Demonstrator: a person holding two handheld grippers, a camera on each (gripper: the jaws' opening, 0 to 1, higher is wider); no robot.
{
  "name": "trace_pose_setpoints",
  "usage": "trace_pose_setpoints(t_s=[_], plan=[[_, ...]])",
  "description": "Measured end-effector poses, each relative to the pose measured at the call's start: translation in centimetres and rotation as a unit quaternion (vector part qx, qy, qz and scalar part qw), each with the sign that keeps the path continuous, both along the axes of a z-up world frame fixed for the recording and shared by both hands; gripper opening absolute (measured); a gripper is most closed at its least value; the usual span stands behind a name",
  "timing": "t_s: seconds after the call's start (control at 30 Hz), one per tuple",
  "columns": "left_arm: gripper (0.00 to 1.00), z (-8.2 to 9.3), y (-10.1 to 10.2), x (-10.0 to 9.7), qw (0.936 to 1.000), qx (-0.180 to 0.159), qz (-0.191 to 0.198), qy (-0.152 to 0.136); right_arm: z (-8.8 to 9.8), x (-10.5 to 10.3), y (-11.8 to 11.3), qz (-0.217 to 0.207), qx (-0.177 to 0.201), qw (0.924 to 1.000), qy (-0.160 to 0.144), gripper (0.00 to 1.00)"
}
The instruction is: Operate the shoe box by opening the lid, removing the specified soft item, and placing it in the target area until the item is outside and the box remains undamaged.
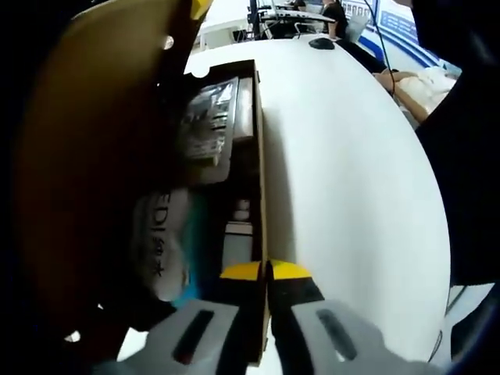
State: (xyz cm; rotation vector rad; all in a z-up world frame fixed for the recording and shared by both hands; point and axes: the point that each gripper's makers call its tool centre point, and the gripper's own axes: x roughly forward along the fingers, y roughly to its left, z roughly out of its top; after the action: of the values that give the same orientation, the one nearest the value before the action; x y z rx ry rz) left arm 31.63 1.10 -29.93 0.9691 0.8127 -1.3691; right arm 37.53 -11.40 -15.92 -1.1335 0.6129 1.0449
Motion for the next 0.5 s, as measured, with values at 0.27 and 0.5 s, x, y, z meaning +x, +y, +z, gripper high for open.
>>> trace_pose_setpoints(t_s=[0.27, 0.5], plan=[[0.02, -0.5, 0.0, 0.9, 1.0, 0.007, 0.004, 0.002, 0.1, 0.2, 0.0, 0.002, 0.011, 0.9999, 0.005, 0.32], [0.02, -1.0, -0.1, 1.1, 0.9994, 0.031, -0.013, -0.002, 0.0, 0.1, 0.1, -0.002, 0.008, 1.0, 0.006, 0.32]])
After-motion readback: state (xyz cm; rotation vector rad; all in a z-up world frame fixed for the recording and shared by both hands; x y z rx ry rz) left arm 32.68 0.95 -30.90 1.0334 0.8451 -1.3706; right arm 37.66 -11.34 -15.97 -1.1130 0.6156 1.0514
